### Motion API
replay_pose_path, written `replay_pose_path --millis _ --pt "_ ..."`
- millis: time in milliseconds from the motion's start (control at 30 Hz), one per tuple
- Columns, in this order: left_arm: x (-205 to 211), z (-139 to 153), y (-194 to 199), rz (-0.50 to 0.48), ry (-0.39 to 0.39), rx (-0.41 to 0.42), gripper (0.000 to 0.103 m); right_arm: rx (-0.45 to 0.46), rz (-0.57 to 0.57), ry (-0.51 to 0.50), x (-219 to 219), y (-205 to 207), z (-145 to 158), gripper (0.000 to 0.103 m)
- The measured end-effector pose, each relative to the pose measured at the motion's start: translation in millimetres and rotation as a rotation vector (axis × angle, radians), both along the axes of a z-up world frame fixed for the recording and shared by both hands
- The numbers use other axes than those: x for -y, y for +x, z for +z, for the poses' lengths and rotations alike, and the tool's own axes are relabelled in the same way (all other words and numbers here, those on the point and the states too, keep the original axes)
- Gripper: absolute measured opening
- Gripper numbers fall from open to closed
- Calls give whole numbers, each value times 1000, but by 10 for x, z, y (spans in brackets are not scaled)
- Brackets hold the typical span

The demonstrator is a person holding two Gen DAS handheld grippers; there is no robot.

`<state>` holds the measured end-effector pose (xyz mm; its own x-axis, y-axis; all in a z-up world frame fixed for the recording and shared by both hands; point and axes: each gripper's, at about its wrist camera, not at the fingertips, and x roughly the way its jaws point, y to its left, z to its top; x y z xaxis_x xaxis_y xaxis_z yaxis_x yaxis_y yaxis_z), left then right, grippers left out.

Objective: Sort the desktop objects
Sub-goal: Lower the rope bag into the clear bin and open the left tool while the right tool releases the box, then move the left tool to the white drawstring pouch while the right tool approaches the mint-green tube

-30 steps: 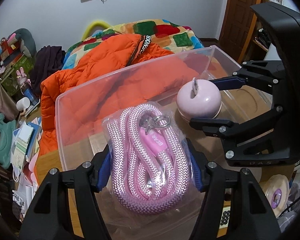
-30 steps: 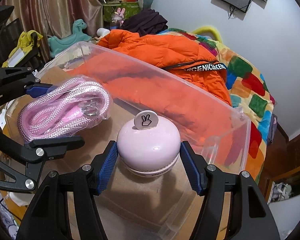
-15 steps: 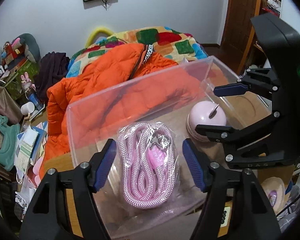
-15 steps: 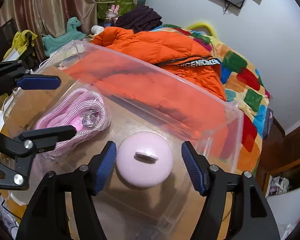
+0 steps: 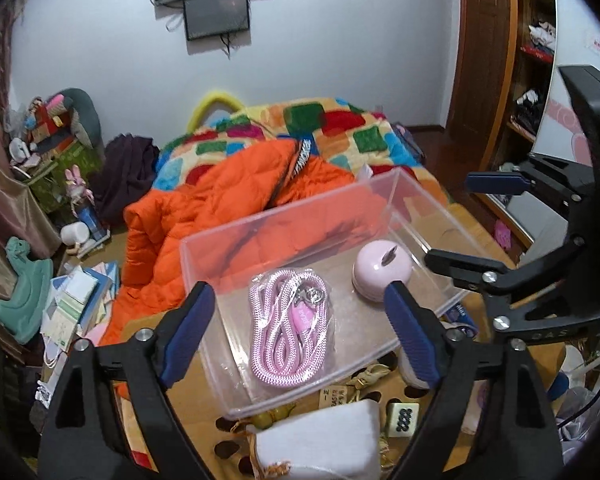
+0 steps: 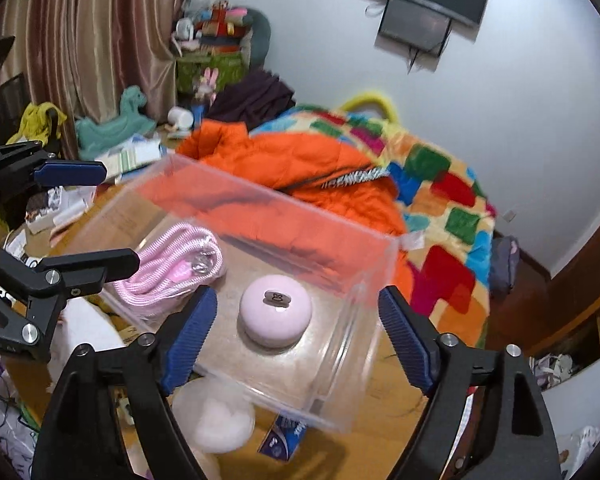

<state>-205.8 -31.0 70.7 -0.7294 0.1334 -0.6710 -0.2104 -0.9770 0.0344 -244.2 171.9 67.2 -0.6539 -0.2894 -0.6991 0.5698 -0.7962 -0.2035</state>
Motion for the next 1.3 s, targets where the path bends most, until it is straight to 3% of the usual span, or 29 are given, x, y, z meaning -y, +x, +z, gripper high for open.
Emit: replay_pose_path --millis 233,367,533,667,867,1133,1300 --pt "49 291 396 53 27 -94 96 -104 -16 -88 -257 423 354 87" --pt "118 408 645 82 35 -151 99 -178 -41 -151 -472 696 538 98" --pt "182 393 887 108 38 -179 100 -281 -69 -159 -727 992 639 103" --pt "240 303 1038 123 78 -172 100 -313 -94 -161 -910 1170 610 103" --pt "274 59 1154 139 126 -145 101 -262 -157 -185 -1163 1220 312 103" --pt "272 -555 1184 185 113 -51 101 -148 -255 -153 -1392 1103 -398 103" --pt "250 -897 1181 189 123 13 101 -96 -278 -131 -1476 1064 -665 103"
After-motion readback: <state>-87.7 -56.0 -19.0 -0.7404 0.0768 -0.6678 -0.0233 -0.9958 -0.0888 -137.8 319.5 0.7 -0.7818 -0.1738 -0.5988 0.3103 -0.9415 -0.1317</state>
